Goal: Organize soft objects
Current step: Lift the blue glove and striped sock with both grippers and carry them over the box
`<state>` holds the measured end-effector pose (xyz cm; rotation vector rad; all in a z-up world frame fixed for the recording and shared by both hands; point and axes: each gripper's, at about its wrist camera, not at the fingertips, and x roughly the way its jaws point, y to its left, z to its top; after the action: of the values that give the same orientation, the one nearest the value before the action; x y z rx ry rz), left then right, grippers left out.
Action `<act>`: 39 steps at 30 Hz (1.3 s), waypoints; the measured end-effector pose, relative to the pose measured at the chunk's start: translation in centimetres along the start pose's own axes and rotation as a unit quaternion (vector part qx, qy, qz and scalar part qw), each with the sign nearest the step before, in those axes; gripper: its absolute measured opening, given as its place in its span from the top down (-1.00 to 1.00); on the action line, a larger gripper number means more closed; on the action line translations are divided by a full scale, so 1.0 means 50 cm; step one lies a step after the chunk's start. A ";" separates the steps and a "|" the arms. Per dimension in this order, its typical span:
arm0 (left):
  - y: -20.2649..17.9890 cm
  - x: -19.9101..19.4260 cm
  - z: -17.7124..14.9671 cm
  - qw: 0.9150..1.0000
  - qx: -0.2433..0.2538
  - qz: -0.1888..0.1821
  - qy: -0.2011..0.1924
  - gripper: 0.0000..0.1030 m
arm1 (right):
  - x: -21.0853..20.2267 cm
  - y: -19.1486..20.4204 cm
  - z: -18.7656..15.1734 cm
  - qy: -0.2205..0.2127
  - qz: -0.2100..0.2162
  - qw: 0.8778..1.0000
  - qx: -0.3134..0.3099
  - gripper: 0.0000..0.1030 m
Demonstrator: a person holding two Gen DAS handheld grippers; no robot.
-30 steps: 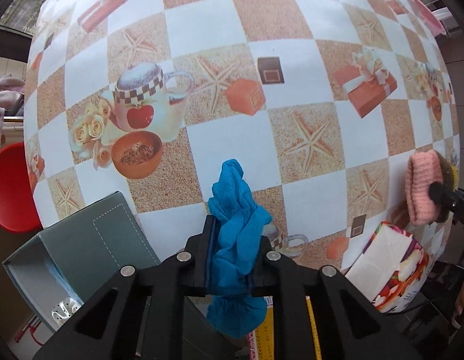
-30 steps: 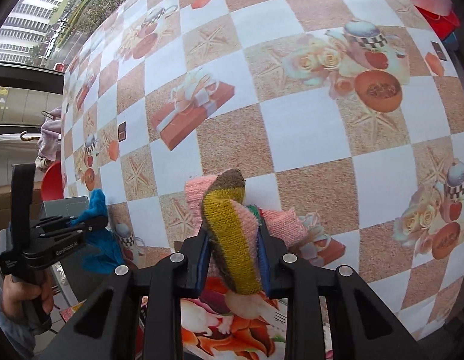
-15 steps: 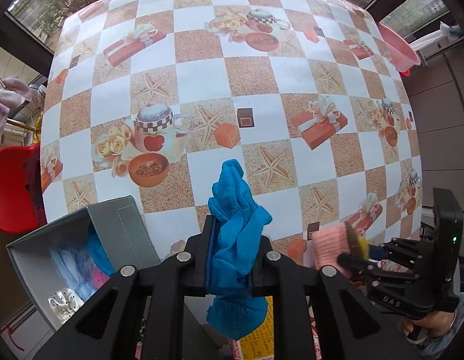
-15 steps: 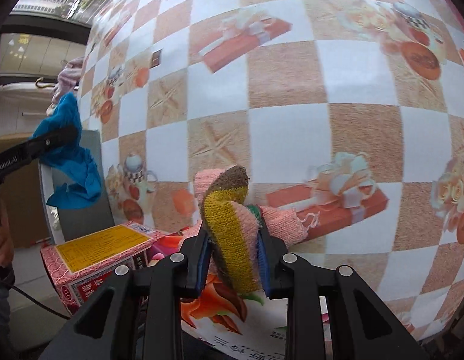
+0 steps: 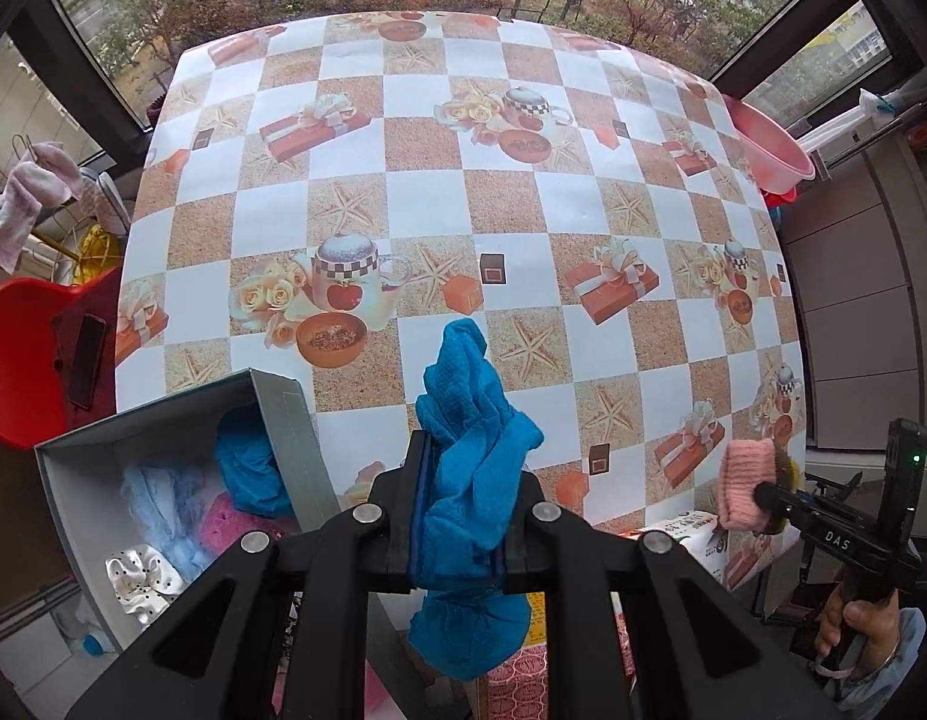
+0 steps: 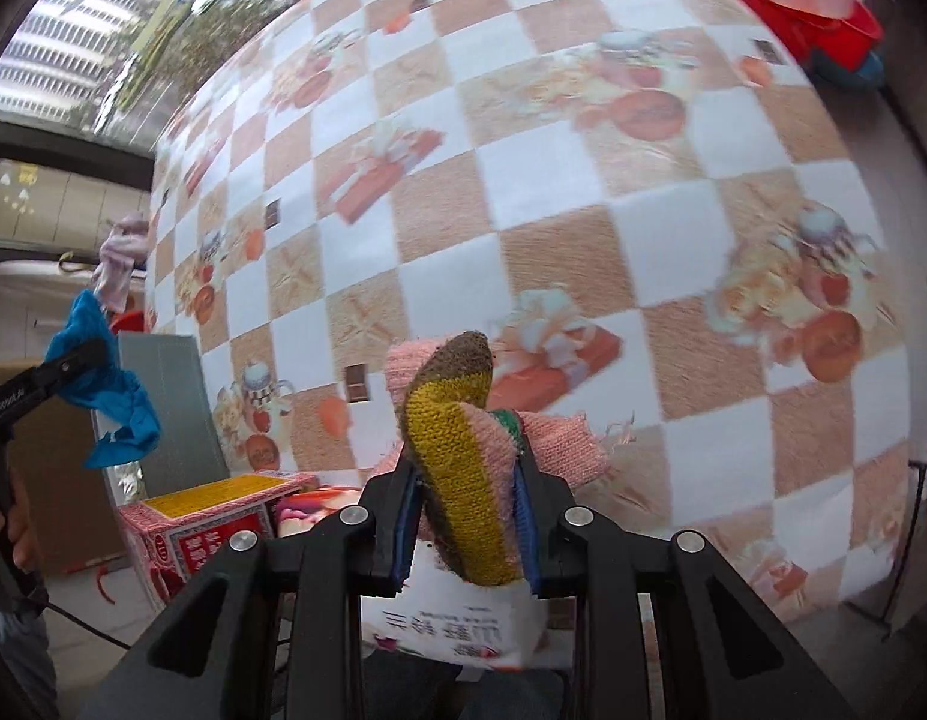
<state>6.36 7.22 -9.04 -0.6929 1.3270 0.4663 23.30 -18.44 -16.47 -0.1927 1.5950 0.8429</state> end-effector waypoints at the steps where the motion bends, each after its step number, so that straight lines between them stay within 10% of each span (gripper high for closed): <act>1: 0.004 -0.006 -0.005 1.000 -0.003 -0.003 -0.002 0.66 | -0.016 -0.027 -0.014 -0.008 -0.010 1.000 0.021 0.44; 7: 0.012 -0.035 -0.037 1.000 -0.005 -0.013 -0.012 0.66 | -0.007 -0.118 -0.097 0.025 -0.028 0.994 0.099 0.44; 17: 0.035 -0.113 -0.102 0.998 -0.014 -0.001 -0.061 0.66 | -0.068 -0.034 -0.116 -0.028 -0.017 0.997 0.071 0.44; 39: 0.254 -0.205 -0.322 0.986 -0.120 0.025 -0.114 0.66 | -0.132 0.449 -0.148 -0.043 0.059 0.984 -0.161 0.44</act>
<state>-15.69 5.92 -2.92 -0.7812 1.0848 0.7334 6.20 -9.05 -1.57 -0.2884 1.3937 1.1856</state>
